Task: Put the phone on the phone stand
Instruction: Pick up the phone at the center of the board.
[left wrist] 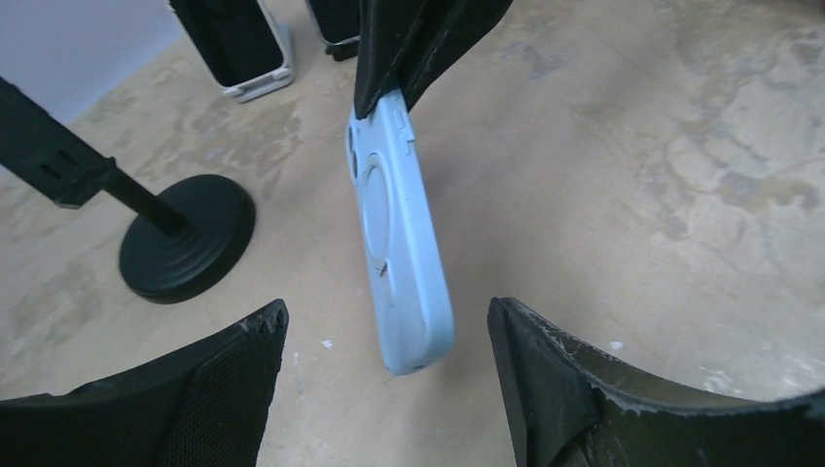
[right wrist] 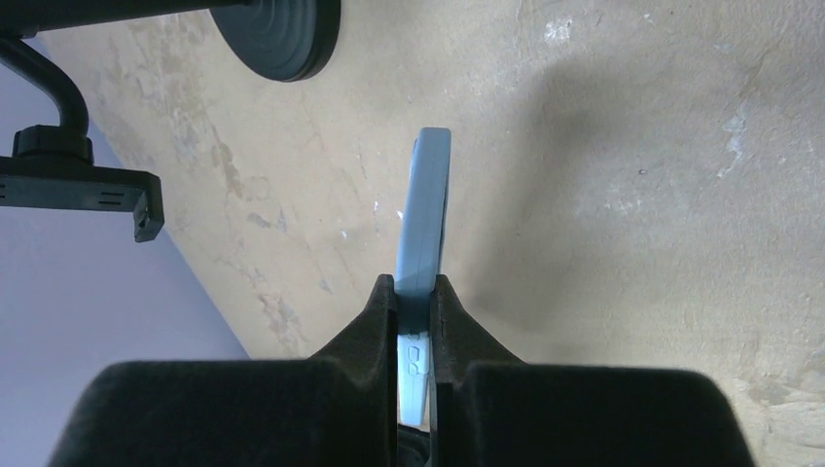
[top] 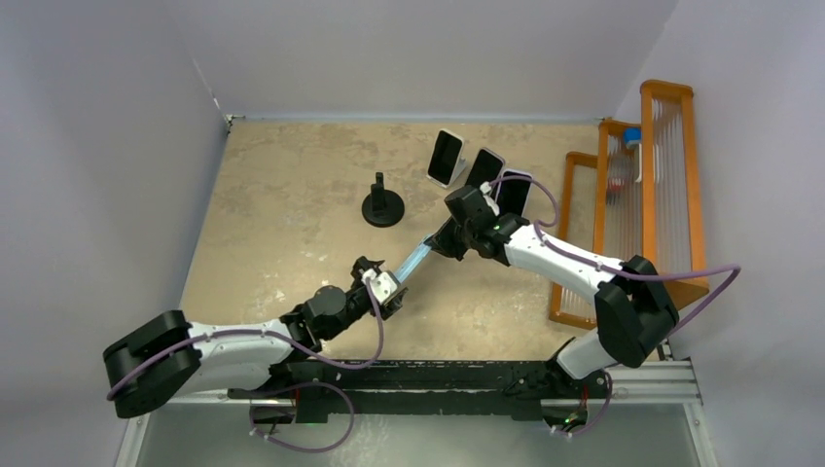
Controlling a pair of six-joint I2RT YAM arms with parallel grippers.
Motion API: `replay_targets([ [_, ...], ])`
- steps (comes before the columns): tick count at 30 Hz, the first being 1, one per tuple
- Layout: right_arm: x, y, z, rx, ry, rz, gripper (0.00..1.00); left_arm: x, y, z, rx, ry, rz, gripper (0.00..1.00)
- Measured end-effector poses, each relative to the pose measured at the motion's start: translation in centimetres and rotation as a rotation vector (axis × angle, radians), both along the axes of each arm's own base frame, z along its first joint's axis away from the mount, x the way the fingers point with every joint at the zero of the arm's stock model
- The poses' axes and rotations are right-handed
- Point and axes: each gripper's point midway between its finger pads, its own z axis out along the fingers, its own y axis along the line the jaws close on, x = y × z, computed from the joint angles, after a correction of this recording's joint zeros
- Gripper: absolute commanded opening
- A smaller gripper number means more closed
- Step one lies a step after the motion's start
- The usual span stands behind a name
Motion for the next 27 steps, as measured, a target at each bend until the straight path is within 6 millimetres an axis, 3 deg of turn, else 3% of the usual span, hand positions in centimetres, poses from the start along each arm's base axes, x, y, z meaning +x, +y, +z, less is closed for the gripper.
replay_targets([
  [9,-0.4,0.5,0.1,0.019,0.013,0.01,0.0,1.5,0.6,-0.5,0.032,-0.09,0.092,0.75],
  [12,-0.5,0.7,0.2,0.032,0.016,0.017,0.0,1.5,0.3,-0.9,0.035,-0.088,0.087,0.71],
  [15,-0.6,0.9,0.3,0.042,0.02,0.024,0.0,1.4,-0.2,-1.4,0.037,-0.083,0.062,0.55],
  [16,-0.6,1.0,0.4,0.047,0.023,0.027,0.0,1.3,-0.4,-1.6,0.04,-0.08,0.051,0.24],
  [17,-0.6,1.0,0.4,0.05,0.024,0.027,0.0,1.2,-0.6,-1.9,0.044,-0.076,0.042,0.01],
  [25,-0.6,0.6,0.2,0.054,0.045,-0.015,0.0,1.9,-1.1,-3.2,0.053,-0.067,0.056,0.0],
  [26,-0.6,0.6,0.1,0.054,0.046,-0.016,0.02,2.0,-1.1,-3.2,0.051,-0.063,0.051,0.0],
  [27,-0.5,0.5,0.2,0.055,0.046,-0.016,0.1,2.2,-1.0,-3.1,0.05,-0.055,0.044,0.0],
])
